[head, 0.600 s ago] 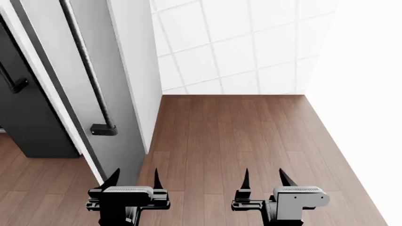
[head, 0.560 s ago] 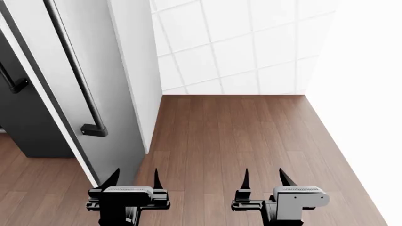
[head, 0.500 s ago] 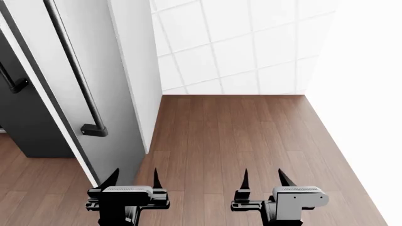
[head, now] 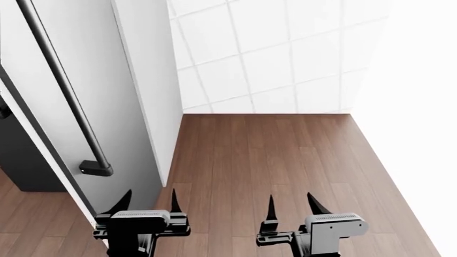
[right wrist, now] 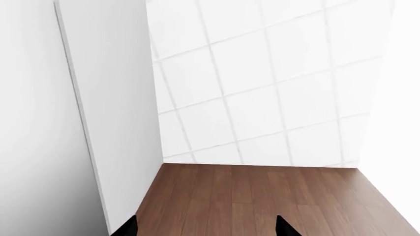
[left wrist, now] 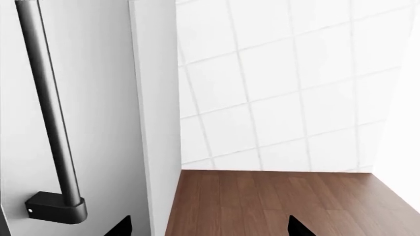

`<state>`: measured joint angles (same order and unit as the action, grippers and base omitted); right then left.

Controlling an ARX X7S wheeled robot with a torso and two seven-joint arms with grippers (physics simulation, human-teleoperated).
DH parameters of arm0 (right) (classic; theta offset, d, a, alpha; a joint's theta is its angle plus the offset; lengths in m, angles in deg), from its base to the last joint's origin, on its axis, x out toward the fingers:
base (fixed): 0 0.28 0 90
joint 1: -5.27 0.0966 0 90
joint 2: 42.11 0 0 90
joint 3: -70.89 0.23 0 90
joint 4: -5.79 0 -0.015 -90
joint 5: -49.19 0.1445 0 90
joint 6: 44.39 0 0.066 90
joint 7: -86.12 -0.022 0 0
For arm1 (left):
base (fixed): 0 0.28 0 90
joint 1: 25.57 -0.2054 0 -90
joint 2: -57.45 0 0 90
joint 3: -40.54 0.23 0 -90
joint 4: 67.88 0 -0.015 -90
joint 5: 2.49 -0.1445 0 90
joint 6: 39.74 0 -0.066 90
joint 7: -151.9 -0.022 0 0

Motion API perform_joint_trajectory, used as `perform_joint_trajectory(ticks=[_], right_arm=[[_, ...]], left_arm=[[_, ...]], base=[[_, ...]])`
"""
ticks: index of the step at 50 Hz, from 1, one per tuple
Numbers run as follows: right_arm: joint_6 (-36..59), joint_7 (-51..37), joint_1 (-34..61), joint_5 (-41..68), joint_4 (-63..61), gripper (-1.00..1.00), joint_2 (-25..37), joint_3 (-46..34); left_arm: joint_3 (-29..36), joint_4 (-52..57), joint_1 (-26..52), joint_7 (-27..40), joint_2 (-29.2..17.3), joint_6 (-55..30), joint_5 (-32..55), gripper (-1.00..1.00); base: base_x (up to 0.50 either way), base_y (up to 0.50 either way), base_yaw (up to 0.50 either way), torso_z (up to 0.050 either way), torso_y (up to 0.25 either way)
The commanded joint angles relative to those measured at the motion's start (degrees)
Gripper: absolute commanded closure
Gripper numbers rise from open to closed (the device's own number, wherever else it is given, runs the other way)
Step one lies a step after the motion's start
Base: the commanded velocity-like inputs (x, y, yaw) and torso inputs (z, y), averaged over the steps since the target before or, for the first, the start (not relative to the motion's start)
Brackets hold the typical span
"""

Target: Close the fridge door

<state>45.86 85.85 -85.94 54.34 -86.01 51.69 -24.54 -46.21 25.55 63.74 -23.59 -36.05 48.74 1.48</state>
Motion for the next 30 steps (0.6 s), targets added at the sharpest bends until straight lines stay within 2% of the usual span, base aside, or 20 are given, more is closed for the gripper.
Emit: perform_joint_trajectory(ticks=[1, 30], right_arm=[[-0.7, -0.6, 0.1, 1.0, 0.2, -1.00, 1.0, -1.3], [-0.9, -3.1, 0.2, 2.0, -0.3, -1.00, 2.7, -3.7]], left_arm=[[1.6, 0.6, 0.1, 0.5, -1.2, -1.6, 1.2, -1.00], [4.0, 2.9, -0.6, 1.6, -3.4, -3.7, 3.6, -1.00]], base=[[0.50, 0.00, 0.00, 0.000, 0.000], [0.50, 0.00, 0.00, 0.000, 0.000]])
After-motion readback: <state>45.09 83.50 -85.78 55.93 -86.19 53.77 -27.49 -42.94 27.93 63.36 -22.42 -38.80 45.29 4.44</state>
